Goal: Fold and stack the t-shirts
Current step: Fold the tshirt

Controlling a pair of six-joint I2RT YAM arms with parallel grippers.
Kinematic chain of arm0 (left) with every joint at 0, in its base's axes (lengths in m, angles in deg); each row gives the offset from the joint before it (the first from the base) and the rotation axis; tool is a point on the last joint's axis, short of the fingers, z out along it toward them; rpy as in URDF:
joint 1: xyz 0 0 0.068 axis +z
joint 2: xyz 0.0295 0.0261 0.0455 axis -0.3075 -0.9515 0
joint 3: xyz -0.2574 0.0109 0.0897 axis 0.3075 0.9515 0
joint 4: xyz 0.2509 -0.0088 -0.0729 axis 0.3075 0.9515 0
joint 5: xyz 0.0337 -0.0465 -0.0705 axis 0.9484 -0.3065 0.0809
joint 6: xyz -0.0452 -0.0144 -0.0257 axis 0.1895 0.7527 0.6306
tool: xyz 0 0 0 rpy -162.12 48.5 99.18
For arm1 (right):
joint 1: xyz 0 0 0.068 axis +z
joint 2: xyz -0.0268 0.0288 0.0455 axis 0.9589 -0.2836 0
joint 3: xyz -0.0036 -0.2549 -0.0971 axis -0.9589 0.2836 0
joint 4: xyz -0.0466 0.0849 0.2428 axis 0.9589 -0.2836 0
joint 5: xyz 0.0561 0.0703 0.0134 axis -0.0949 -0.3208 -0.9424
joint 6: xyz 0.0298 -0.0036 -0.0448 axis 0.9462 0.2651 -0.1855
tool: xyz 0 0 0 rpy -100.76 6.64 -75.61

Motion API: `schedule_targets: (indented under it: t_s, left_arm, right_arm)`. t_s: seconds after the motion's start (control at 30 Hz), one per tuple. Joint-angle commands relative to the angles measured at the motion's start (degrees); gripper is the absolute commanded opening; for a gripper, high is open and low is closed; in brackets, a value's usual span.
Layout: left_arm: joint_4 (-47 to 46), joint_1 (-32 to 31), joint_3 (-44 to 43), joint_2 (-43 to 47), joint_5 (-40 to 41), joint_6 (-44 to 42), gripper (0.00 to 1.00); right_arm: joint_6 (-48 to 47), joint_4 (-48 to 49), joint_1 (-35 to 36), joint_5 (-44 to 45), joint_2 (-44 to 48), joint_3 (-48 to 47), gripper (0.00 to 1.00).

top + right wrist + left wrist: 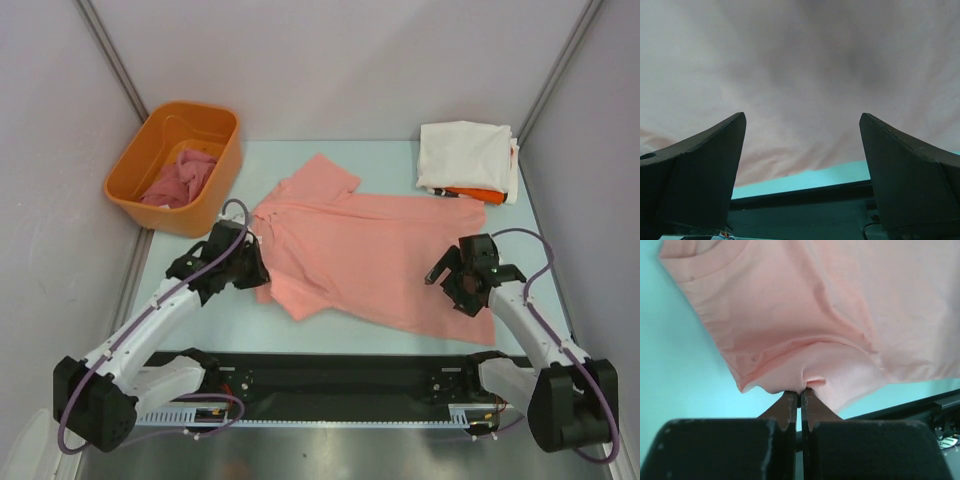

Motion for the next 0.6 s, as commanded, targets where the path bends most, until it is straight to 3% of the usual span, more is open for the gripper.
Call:
schedule_targets:
  t_s: [0.0, 0.23, 0.4, 0.57]
  left_arm:
    - [5.6, 4.2, -3.4, 0.5, -3.2, -7.6, 0.0]
    - [6.1, 14.3, -7.1, -2.0, -9.4, -14.9, 0.0]
    - [4.6, 17.2, -6.2, -2.7, -12.5, -16.7, 0.0]
    - [2.7, 19.2, -4.2, -2.1, -14.9, -17.5, 0.0]
  right_arm:
    - [0.0, 3.6, -0.3, 1.3, -5.4, -1.0, 1.0]
    - [-5.0, 8.2, -3.2, 0.0, -23.1, -8.9, 1.0]
    - [-8.4, 9.9, -4.5, -0.1, -34.8, -17.1, 1.0]
    - [-13.3, 7.7, -4.6, -1.0, -49.5, -35.8, 1.0]
